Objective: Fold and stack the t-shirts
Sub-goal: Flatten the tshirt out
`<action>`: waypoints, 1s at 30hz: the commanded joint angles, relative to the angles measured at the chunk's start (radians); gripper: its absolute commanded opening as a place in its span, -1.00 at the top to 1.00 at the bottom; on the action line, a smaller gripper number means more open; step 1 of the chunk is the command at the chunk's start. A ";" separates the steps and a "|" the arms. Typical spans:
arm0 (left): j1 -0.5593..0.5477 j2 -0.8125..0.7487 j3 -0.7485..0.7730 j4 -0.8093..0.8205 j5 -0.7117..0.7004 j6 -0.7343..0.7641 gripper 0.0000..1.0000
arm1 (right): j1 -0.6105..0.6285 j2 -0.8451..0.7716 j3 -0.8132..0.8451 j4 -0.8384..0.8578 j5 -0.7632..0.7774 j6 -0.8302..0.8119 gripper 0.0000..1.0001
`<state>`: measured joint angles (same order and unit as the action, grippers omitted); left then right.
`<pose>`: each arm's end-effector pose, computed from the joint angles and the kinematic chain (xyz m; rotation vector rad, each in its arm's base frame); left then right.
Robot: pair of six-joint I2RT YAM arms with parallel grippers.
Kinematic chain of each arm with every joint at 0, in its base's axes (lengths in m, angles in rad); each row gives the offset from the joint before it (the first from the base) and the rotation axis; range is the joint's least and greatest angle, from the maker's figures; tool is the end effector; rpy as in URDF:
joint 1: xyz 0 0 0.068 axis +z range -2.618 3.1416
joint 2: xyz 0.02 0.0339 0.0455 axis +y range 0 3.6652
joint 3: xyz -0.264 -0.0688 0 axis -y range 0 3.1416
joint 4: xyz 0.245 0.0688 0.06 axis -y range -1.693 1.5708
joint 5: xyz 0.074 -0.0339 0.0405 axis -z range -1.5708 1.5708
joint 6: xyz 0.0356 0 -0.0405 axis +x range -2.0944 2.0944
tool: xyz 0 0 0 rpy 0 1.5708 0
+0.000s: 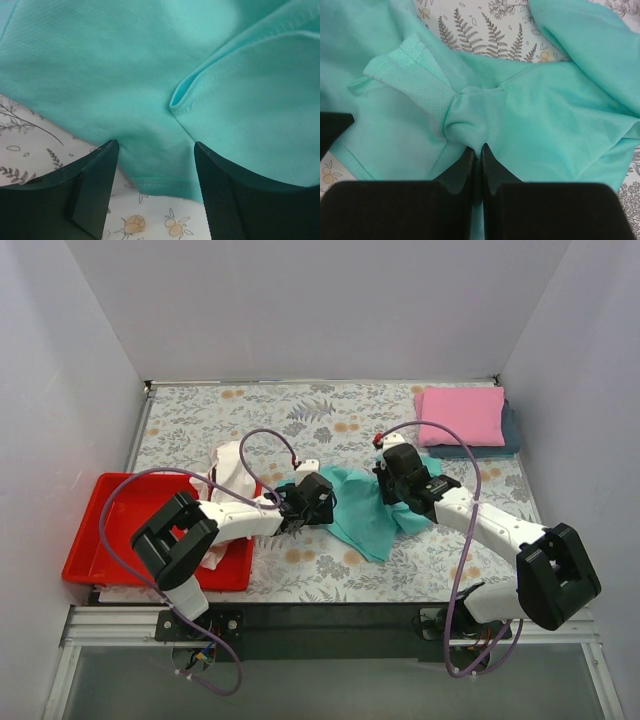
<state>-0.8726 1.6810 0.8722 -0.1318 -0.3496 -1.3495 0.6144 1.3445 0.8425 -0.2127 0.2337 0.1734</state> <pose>0.2182 -0.2410 0.1533 -0.7320 2.4009 -0.5356 0.2388 0.1584 0.2343 -0.3767 2.2351 0.1510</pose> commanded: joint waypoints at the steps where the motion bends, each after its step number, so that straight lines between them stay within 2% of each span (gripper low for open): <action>1: 0.053 0.043 0.005 -0.017 -0.009 0.013 -0.15 | -0.005 -0.005 -0.028 0.013 -0.005 0.023 0.97; 7: 0.161 0.075 0.027 0.070 -0.002 0.067 -0.13 | 0.005 0.039 -0.089 0.015 -0.092 0.066 0.97; 12: 0.181 0.091 0.096 0.104 -0.019 0.158 -0.12 | 0.041 0.088 -0.125 0.032 -0.132 0.101 0.97; 15: 0.181 0.065 0.081 0.126 0.035 0.161 -0.10 | 0.042 0.096 -0.132 0.038 -0.125 0.109 0.94; 19: 0.181 0.016 0.018 0.286 0.136 0.156 -0.08 | 0.042 0.104 -0.118 0.042 -0.126 0.103 0.94; 25: 0.169 0.000 0.004 0.342 0.257 0.193 -0.06 | 0.042 0.128 -0.109 0.047 -0.140 0.098 0.93; 29: 0.153 -0.006 -0.019 0.311 0.232 0.184 -0.03 | 0.042 0.131 -0.109 0.052 -0.143 0.098 0.93; 30: 0.146 -0.020 -0.030 0.308 0.139 0.179 -0.01 | 0.042 0.131 -0.109 0.052 -0.143 0.098 0.93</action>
<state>-0.7090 1.7271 0.8692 0.1707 -0.1440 -1.1831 0.6548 1.4616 0.7124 -0.1761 0.1040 0.2626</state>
